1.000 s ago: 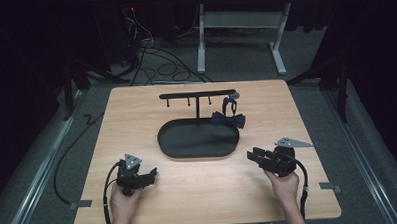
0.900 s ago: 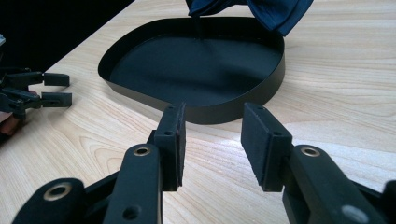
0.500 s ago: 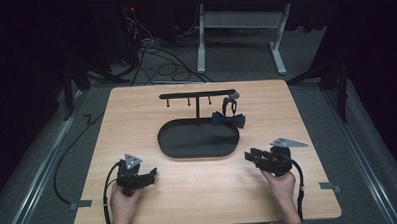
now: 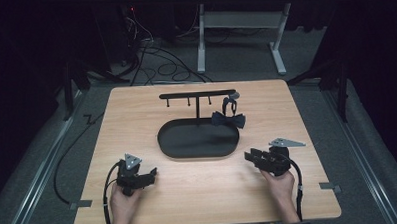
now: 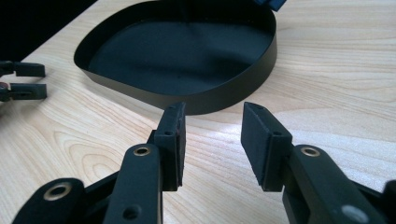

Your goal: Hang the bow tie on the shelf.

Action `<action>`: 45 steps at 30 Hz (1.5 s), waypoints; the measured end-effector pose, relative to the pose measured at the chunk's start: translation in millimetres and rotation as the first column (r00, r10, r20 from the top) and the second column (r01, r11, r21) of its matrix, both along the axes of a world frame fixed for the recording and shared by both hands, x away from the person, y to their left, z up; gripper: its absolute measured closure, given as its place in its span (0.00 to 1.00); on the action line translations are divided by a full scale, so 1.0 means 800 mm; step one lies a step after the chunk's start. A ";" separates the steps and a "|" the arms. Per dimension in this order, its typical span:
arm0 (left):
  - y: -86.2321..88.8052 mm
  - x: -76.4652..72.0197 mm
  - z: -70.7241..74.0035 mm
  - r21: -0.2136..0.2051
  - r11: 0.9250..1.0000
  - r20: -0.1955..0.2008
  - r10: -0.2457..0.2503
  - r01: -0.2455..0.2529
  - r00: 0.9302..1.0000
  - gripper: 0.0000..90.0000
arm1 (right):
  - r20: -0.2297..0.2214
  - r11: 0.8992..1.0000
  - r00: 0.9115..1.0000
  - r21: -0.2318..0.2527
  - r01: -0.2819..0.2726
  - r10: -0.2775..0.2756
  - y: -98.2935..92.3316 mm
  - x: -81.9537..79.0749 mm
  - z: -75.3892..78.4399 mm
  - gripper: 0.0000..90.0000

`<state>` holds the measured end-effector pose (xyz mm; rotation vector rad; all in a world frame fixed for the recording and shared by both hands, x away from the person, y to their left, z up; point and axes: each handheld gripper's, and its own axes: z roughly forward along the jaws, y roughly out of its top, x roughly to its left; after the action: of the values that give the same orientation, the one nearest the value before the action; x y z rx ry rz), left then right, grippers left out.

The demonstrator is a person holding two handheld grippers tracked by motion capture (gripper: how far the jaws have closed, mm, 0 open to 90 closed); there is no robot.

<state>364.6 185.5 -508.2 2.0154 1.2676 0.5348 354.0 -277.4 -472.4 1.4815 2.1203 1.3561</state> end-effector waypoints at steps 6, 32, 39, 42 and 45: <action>0.000 0.000 0.000 0.000 1.000 0.000 0.000 0.000 1.000 0.23 | -0.013 1.000 1.000 -0.007 0.006 -0.006 0.003 0.004 -0.003 0.69; 0.000 0.000 0.000 0.000 1.000 0.000 0.000 0.000 1.000 0.23 | -0.030 0.998 0.999 -0.055 0.019 -0.020 0.011 0.019 -0.018 0.68; 0.000 0.000 0.000 0.000 1.000 0.000 0.000 0.000 1.000 0.23 | -0.041 0.998 0.999 -0.066 0.021 -0.024 0.012 0.022 -0.022 0.68; 0.000 0.000 0.000 0.000 1.000 0.000 0.000 0.000 1.000 0.23 | -0.043 0.998 0.999 -0.067 0.021 -0.024 0.013 0.023 -0.024 0.68; 0.000 0.000 0.000 0.000 1.000 0.000 0.000 0.000 1.000 0.23 | -0.045 0.997 0.999 -0.070 0.020 -0.024 0.014 0.025 -0.026 0.68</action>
<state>364.6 185.5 -508.2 2.0152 1.2677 0.5345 374.0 -266.5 -492.9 1.5176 2.1488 1.2397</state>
